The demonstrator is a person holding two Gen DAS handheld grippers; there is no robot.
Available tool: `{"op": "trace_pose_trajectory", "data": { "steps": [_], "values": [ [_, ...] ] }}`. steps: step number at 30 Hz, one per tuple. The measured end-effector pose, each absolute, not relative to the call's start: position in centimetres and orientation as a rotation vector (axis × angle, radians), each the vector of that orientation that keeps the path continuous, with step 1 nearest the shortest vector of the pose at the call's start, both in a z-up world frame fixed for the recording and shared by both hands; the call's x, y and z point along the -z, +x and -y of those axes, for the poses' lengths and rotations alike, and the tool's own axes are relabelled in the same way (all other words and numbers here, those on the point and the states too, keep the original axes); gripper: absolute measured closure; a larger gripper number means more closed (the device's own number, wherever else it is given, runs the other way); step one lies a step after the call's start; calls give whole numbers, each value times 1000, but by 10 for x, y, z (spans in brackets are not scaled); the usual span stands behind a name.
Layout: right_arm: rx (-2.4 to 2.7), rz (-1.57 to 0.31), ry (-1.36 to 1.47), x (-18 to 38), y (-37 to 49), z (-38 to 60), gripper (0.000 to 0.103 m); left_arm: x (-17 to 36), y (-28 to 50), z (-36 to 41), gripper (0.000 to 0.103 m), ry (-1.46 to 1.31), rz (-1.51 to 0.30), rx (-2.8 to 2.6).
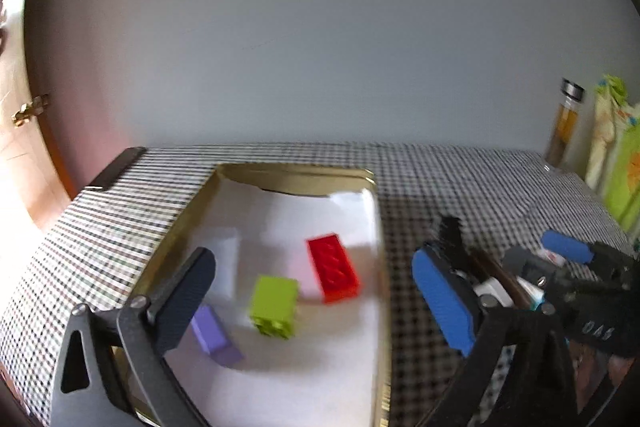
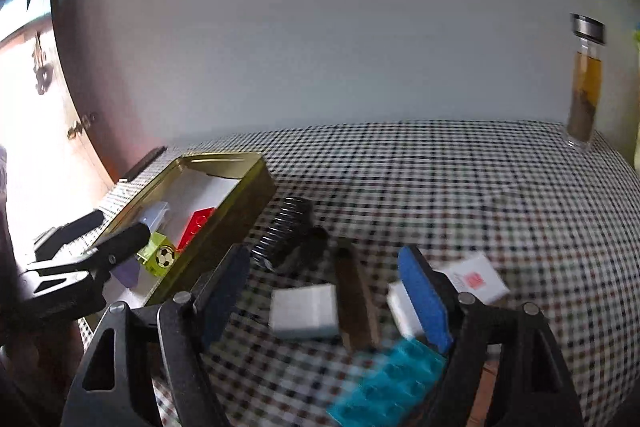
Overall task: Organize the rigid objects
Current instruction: 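Grasp the black ribbed object with the right gripper while the left gripper moves toward the white charger, then grasp the white plug charger with the left gripper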
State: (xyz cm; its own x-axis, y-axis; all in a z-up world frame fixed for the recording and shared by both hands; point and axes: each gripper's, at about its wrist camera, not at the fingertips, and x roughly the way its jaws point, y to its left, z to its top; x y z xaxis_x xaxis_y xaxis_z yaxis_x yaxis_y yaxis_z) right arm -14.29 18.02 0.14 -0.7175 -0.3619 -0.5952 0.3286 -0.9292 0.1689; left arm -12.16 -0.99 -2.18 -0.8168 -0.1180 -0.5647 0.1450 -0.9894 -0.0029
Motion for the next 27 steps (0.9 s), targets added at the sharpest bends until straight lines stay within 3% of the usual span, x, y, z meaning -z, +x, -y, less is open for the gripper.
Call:
{"op": "trace_pose_trajectory", "data": {
  "steps": [13, 15, 16, 17, 27],
  "values": [
    [2616, -91, 1187, 31, -196, -123, 25, 32, -125, 42, 1, 930, -169, 2820],
    [2600, -112, 1220, 38, -201, -120, 39, 31, -125, 39, 1, 938, -165, 2827],
    [2572, -95, 1227, 41, -202, -121, 64, 32, -125, 36, 1, 940, -157, 2832],
    [2572, -96, 1215, 41, -200, -121, 73, 31, -124, 33, 1, 939, -148, 2838],
    [2641, -26, 968, 3, -145, -160, 73, 27, -127, -5, 1, 937, -74, 2898]
  ]
}}
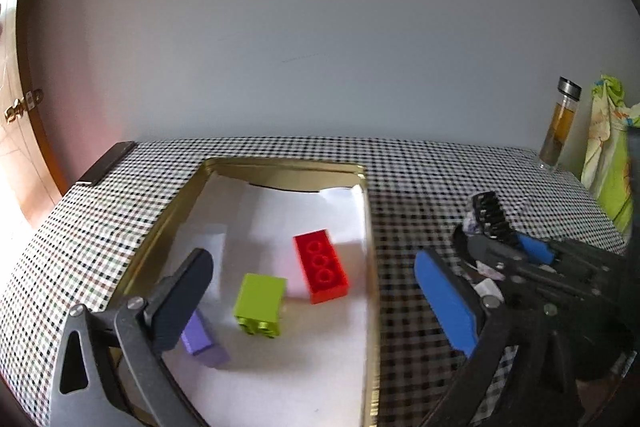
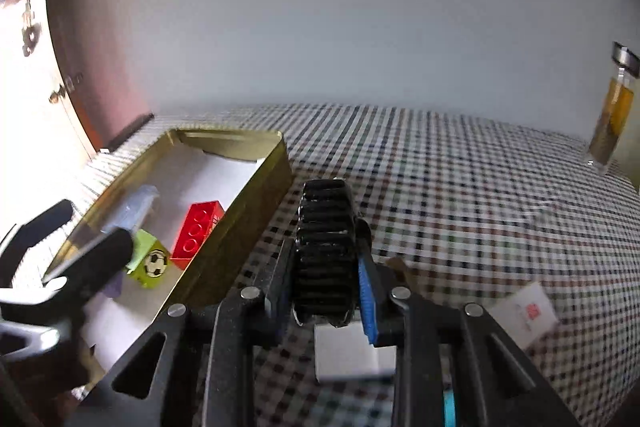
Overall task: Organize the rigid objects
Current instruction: 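Grasp the white plug charger with the left gripper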
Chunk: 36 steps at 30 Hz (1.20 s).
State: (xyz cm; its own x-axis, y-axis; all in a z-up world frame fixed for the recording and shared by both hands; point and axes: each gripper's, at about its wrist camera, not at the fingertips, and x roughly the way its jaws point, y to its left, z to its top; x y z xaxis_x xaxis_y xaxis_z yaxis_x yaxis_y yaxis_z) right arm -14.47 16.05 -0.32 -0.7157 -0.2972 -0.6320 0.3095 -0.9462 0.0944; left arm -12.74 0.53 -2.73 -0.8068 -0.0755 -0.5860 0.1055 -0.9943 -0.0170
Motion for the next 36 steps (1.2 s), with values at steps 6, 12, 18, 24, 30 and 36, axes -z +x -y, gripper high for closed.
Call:
{"op": "trace_pose_trajectory", "data": {
  "steps": [6, 12, 18, 24, 30, 36],
  "values": [
    [2745, 67, 889, -6, -118, -208, 73, 33, -128, -44, 1, 964, 1, 2950],
    [2835, 167, 838, -4, -94, -258, 73, 49, -127, -97, 15, 1044, 186, 3053],
    [2861, 191, 842, 5, -93, -266, 73, 65, -141, -113, 23, 1210, 209, 3045],
    [2924, 170, 849, 15, -98, -265, 73, 76, -147, -114, 23, 1271, 183, 3045],
    [2946, 172, 814, 18, -95, -263, 73, 87, -153, -114, 23, 1328, 180, 3051],
    [2937, 149, 813, 18, -96, -259, 73, 95, -164, -111, 28, 1423, 120, 3049]
  ]
}}
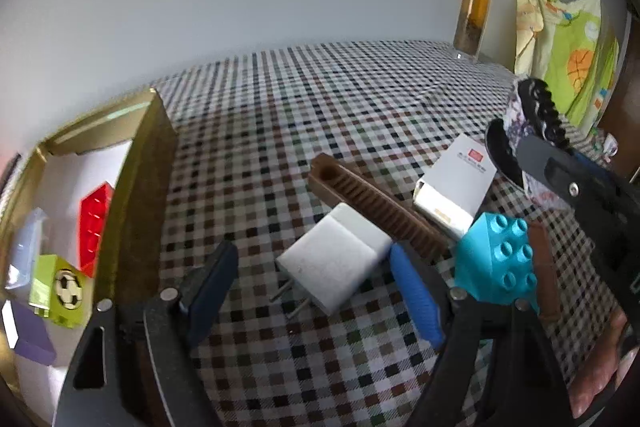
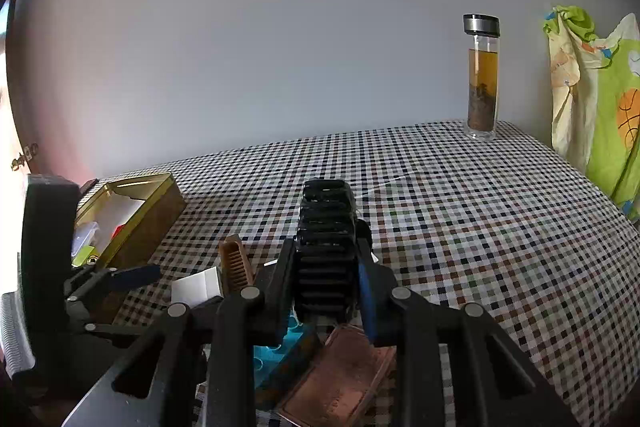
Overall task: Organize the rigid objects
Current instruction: 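Grasp the white plug charger with the left gripper, then carry the white charger and black ribbed object over the tin with both grippers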
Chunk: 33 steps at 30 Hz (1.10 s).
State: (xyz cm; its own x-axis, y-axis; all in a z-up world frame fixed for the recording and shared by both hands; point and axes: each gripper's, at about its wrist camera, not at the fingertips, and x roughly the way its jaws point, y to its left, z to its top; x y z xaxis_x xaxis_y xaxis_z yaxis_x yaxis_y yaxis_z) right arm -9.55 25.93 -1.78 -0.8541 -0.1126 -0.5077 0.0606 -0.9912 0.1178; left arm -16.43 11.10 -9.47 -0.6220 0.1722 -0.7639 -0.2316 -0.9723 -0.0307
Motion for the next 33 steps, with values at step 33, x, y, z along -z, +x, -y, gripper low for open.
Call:
{"op": "trace_pose_trajectory", "data": {
  "steps": [33],
  "values": [
    [2938, 94, 922, 26, -106, -257, 73, 67, -126, -92, 66, -911, -79, -2936]
  ]
}}
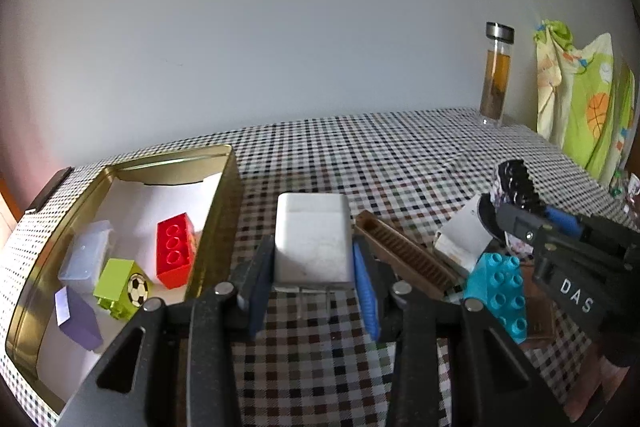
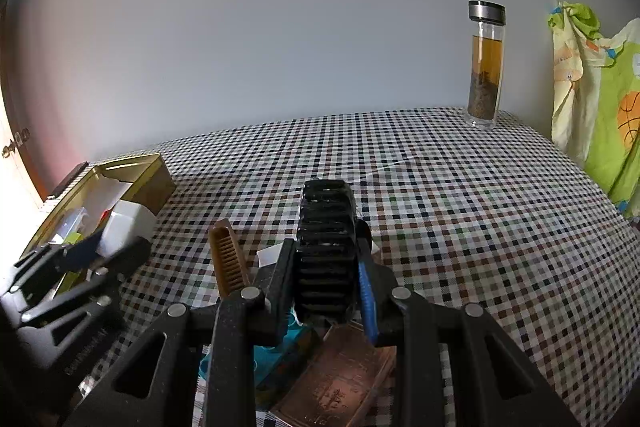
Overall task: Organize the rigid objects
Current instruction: 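Carry the white charger and black ribbed object over the tin with both grippers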
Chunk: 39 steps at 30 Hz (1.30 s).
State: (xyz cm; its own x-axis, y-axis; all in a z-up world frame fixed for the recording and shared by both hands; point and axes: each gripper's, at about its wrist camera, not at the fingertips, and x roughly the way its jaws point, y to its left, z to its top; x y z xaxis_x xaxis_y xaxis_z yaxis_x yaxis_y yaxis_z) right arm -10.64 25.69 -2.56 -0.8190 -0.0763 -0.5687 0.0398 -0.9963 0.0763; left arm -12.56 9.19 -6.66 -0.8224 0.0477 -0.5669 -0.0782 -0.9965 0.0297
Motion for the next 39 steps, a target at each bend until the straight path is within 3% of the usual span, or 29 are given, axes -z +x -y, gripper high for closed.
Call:
{"op": "trace_pose_trajectory", "data": {
  "steps": [10, 39],
  "values": [
    [2965, 64, 916, 24, -105, -256, 73, 61, -114, -77, 66, -860, -13, -2997],
    [2986, 17, 742, 11, -89, -249, 73, 49, -90, -75, 66, -702, -33, -3084]
  ]
}}
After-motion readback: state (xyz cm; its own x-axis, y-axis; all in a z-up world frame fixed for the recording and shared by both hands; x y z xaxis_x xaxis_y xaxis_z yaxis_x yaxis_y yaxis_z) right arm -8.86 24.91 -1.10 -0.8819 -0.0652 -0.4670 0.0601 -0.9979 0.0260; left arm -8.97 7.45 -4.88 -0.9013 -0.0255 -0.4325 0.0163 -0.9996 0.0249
